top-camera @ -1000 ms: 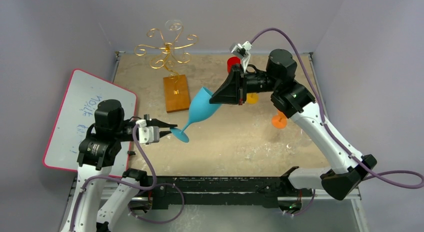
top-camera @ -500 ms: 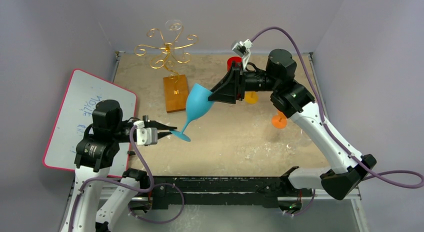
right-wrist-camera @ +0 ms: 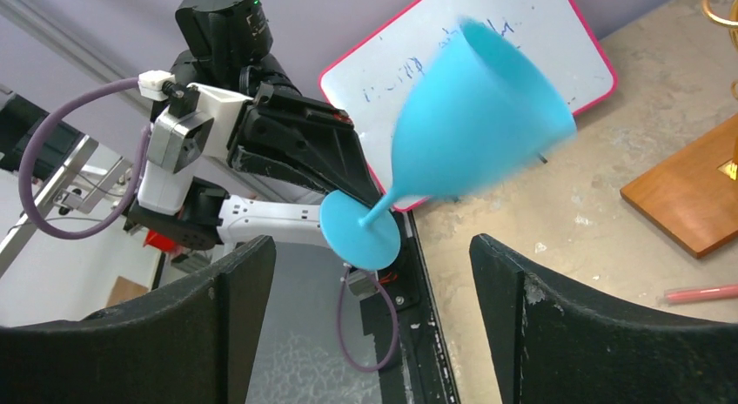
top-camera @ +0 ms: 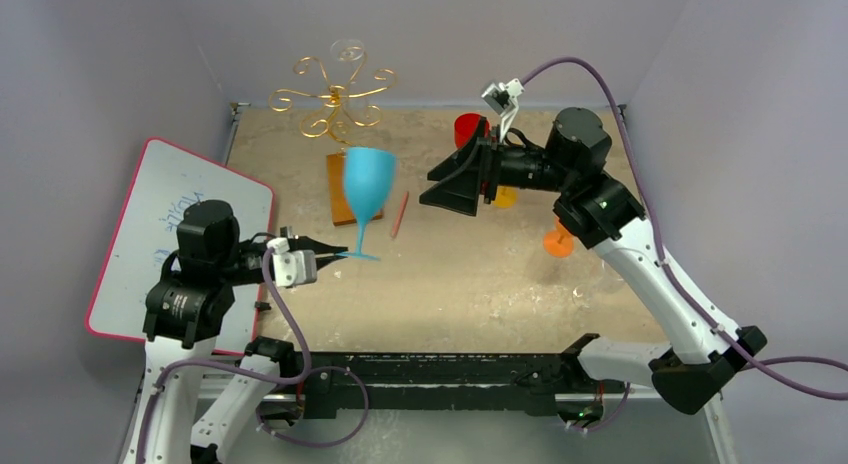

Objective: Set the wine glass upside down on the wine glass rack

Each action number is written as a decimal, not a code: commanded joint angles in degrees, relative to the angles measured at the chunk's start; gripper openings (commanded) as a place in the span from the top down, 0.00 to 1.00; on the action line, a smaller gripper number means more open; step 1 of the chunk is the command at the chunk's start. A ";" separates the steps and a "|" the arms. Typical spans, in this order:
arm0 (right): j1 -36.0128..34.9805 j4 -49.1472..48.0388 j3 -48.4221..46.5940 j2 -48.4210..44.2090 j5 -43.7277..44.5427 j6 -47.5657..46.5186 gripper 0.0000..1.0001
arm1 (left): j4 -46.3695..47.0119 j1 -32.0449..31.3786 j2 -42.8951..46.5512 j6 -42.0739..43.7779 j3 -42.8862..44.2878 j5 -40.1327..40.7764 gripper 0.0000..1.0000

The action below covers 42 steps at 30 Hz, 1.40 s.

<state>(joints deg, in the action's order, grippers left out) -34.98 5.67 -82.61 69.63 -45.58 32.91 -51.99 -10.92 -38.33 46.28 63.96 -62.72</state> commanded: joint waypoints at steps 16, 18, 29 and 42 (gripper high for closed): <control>-0.27 -0.89 2.48 -4.53 5.99 0.07 0.00 | 17.91 0.37 1.38 -16.97 2.30 14.11 1.00; -0.35 -0.54 2.93 -4.95 6.64 -0.36 0.00 | 21.71 0.37 1.50 -20.84 1.95 17.01 1.00; -0.35 2.48 3.39 -6.64 9.02 -3.69 0.00 | 43.39 0.37 -4.03 -45.40 4.33 46.14 1.00; -0.35 4.20 7.30 -10.83 9.22 -3.46 0.00 | 29.91 0.88 -28.14 -62.45 29.80 73.86 1.00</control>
<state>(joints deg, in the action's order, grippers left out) -34.98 10.46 -75.18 61.06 -36.93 30.59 -18.63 -10.63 -61.56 -9.06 86.06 2.81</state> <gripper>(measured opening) 0.998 0.027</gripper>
